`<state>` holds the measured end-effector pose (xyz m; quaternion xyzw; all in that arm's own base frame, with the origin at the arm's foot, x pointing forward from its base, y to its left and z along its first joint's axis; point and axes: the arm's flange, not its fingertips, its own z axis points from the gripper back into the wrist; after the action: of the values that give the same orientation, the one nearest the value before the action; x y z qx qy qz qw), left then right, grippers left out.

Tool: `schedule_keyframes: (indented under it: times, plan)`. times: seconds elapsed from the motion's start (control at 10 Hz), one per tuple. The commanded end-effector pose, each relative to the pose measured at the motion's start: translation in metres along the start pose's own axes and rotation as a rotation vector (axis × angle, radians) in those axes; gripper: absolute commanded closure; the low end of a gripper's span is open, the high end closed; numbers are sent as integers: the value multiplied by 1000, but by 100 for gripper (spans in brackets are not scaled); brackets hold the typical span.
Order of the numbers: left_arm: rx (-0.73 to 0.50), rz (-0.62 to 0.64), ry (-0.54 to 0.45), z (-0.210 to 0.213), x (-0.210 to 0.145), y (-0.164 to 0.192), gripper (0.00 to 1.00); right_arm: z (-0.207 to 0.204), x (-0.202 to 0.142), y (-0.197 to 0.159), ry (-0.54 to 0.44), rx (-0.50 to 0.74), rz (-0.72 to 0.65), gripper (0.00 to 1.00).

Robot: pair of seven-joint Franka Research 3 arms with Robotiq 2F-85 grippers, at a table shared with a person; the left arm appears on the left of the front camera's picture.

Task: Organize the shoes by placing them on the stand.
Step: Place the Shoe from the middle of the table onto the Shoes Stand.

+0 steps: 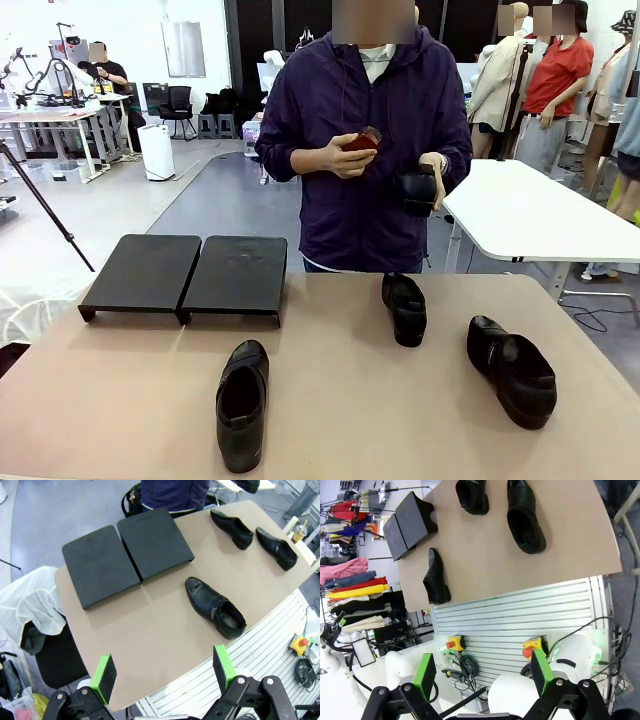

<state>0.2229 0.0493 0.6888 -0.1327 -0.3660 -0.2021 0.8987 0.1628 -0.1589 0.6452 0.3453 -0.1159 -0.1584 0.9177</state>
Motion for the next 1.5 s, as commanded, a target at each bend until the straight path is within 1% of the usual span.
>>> schedule_keyframes:
  times: [0.0,0.1,0.2,0.3,0.4,0.5,0.6,0.7,0.8,0.9,1.0,1.1,1.2,1.3,1.4]
  plan:
    - [-5,-5,3,1,1,1,0,1,0,2,-2,18,12,0]
    - [0,0,0,0,0,0,0,1,0,2,-2,18,12,0]
    - [10,110,-30,-13,11,-16,0,1,0,2,-2,18,12,0]
    - [6,242,-19,-33,19,-64,0,1,0,2,-2,18,12,0]
    - [-114,297,77,-56,24,-114,0,1,0,2,-2,18,12,0]
    - [-120,325,223,-88,21,-159,0,1,0,2,-2,18,12,0]
    - [-135,312,353,-123,6,-198,0,1,0,2,-2,18,12,0]
    - [-124,314,433,-153,-13,-229,0,1,0,2,-2,18,12,0]
    - [-20,361,427,-189,-33,-252,0,1,0,2,-2,18,12,0]
    - [93,419,394,-228,-51,-270,0,1,0,2,-2,18,12,0]
    - [146,445,349,-257,-67,-283,0,1,0,2,-2,18,12,0]
    - [168,474,307,-277,-75,-286,0,1,0,2,-2,18,12,0]
    - [195,501,248,-282,-73,-282,0,1,0,2,-2,18,12,0]
    - [125,421,367,-259,-72,-287,0,1,0,2,-2,18,12,0]
    - [125,421,367,-259,-72,-287,0,1,0,2,-2,18,12,0]
